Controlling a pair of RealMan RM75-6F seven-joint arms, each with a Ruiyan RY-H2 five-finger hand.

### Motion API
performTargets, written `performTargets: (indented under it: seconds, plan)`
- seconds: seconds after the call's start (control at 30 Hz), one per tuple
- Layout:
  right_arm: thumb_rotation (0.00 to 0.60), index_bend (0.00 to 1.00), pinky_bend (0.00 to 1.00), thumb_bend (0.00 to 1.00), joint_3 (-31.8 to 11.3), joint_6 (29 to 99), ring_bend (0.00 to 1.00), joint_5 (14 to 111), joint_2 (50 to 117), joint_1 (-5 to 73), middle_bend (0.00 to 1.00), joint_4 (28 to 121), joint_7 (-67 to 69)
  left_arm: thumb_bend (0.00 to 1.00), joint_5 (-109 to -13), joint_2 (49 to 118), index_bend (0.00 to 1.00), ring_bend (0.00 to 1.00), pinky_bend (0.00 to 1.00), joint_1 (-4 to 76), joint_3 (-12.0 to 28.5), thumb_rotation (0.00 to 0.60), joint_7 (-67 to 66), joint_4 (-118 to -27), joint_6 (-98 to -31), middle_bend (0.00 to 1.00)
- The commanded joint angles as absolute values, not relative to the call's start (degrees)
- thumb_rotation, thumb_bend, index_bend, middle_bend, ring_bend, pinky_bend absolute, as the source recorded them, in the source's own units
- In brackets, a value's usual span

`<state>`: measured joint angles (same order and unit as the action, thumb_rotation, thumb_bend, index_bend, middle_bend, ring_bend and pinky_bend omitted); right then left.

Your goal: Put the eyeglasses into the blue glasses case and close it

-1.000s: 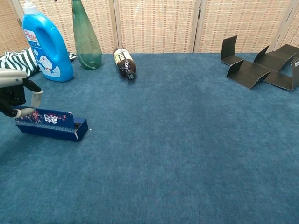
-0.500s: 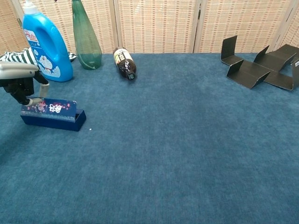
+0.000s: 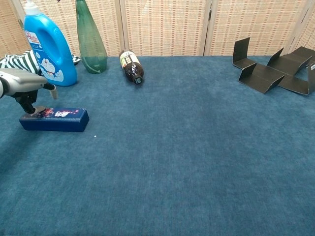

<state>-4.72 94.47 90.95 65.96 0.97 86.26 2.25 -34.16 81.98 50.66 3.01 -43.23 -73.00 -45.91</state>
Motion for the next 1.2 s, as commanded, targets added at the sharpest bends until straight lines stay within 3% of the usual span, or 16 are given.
performTargets:
  seconds: [0.03,0.3,0.43,0.57,0.8,0.93,1.2]
  plan:
    - [0.600,0.05,0.28,0.27,-4.8,94.5,0.48,90.9,65.9,0.9,0.35,86.2,2.3,0.44,-31.2,81.2,0.18,0.95,1.00,51.4,3.4,0.600,-43.8,-75.4,-48.3,1.00]
    - [0.600,0.05,0.28,0.27,-4.9,94.2,0.48,90.8,66.1,1.2,0.35,86.1,2.2,0.44,-33.3,70.6,0.19,0.95,1.00,49.2,4.6,0.600,-36.7,-90.5,-46.9,1.00]
    - [0.600,0.05,0.28,0.27,-4.8,94.1,0.48,90.9,66.1,1.3,0.35,86.1,2.3,0.41,-37.3,69.7,0.21,0.95,1.00,48.1,3.3,0.600,-34.8,-92.6,-46.9,1.00]
    - [0.600,0.05,0.28,0.27,-4.9,94.3,0.48,91.0,66.1,1.2,0.35,86.0,2.3,0.34,-39.2,72.0,0.21,0.95,1.00,47.6,2.2,0.600,-33.7,-90.8,-47.3,1.00]
    - [0.600,0.05,0.29,0.27,-5.0,94.7,0.48,91.0,66.2,1.1,0.35,85.7,2.6,0.33,-41.0,77.2,0.24,0.95,1.00,47.0,1.9,0.600,-31.4,-84.5,-47.9,1.00]
    - [0.600,0.05,0.29,0.27,-5.0,94.9,0.48,91.0,66.3,1.1,0.36,85.6,2.7,0.33,-44.2,80.4,0.30,0.95,1.00,46.3,1.9,0.600,-29.7,-80.6,-49.0,1.00]
    - [0.600,0.05,0.29,0.27,-5.1,95.0,0.49,91.0,66.3,1.1,0.36,85.5,2.7,0.33,-49.7,82.7,0.53,0.96,1.00,44.8,2.2,0.600,-25.9,-77.6,-50.4,1.00]
